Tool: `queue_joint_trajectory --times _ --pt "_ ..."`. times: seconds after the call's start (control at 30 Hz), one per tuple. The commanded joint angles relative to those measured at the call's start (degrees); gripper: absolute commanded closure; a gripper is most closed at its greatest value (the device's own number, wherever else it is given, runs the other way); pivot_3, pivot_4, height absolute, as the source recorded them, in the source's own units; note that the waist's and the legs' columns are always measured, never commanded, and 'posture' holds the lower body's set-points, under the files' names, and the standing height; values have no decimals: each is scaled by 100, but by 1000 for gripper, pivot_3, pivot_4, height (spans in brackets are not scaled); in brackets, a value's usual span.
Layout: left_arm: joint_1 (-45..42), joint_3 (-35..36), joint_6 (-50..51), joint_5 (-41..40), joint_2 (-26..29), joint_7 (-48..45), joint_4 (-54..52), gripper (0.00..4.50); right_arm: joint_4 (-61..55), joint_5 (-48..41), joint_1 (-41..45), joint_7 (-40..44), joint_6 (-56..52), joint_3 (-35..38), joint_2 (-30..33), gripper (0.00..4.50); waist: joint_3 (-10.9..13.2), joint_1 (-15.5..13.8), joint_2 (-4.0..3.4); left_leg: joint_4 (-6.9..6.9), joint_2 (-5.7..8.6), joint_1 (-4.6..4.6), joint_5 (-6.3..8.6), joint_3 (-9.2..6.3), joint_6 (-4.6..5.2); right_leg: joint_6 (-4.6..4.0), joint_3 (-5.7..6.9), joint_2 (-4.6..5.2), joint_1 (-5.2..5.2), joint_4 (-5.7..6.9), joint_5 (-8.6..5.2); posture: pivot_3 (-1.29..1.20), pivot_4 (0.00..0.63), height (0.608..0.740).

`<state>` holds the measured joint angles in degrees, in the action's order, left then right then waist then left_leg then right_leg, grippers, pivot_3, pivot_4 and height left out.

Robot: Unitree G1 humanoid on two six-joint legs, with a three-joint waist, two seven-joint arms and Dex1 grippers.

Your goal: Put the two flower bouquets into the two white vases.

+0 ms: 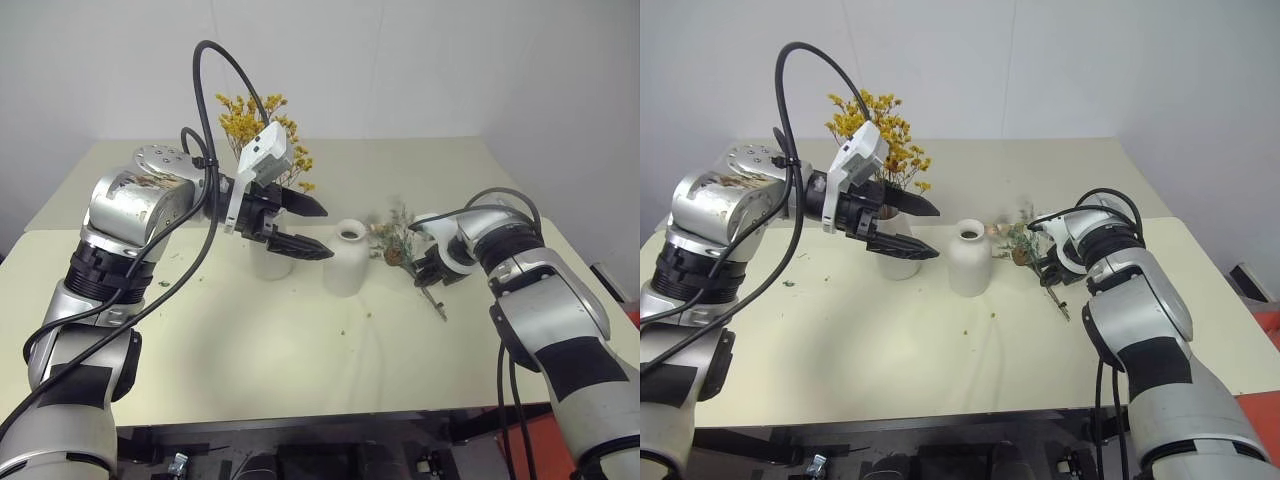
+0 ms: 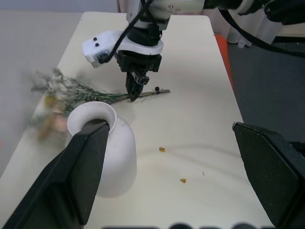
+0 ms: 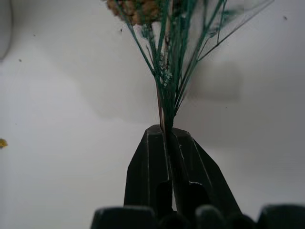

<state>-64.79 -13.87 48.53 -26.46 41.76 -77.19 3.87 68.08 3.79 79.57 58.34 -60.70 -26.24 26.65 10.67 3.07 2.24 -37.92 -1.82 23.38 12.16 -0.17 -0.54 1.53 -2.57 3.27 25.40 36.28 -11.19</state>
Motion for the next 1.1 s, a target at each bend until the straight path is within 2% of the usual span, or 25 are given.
queue_joint_trajectory --times 0.03,0.23,0.33,0.43,0.6,0.7,0.9,1.1 --pt "-56 13 -129 105 108 -80 -152 0 -42 12 280 -81 -235 362 259 4458 2 5 -4 0 0 1 0 0 0 0 0 0 0 0 0 0 150 740" --pt "-39 28 -272 233 189 -200 -41 0 -478 -242 503 -965 -481 1402 638 4458 5 6 -8 0 1 2 0 0 0 0 0 1 0 -5 0 0 150 740" --pt "-47 29 -322 273 209 -254 15 0 -945 -581 515 -1785 -398 2333 703 4458 5 20 -8 1 0 1 0 0 0 0 -1 1 0 -3 0 0 150 740" --pt "-75 4 -369 341 208 -288 69 0 -2016 -867 98 -2571 54 3166 573 4458 6 52 -9 2 0 1 0 1 0 1 -2 0 2 -1 -1 0 150 740" --pt "-103 14 -353 407 238 -351 106 0 -4366 -1558 -1157 -2723 1424 3995 31 4458 6 63 -9 6 -1 1 0 -2 0 28 -3 -1 -2 -8 -17 0 150 740" --pt "-81 -8 -361 456 297 -403 60 0 -5060 -1864 -1486 -2557 1752 4027 -152 4458 12 66 -19 5 2 9 0 0 0 10 -6 1 7 -4 -3 0 150 740" --pt "-63 37 -319 459 353 -406 23 0 -5600 -2973 -1544 -2271 1721 4383 -684 4458 14 66 -22 5 -1 9 0 -2 0 2 -4 -1 8 -3 2 0 150 740" --pt "13 77 -272 443 452 -397 -89 0 -6167 -3503 -1828 -1901 1585 4066 -813 4458 14 47 -23 5 -1 8 0 -2 1 2 -3 -1 8 -1 2 0 150 740"
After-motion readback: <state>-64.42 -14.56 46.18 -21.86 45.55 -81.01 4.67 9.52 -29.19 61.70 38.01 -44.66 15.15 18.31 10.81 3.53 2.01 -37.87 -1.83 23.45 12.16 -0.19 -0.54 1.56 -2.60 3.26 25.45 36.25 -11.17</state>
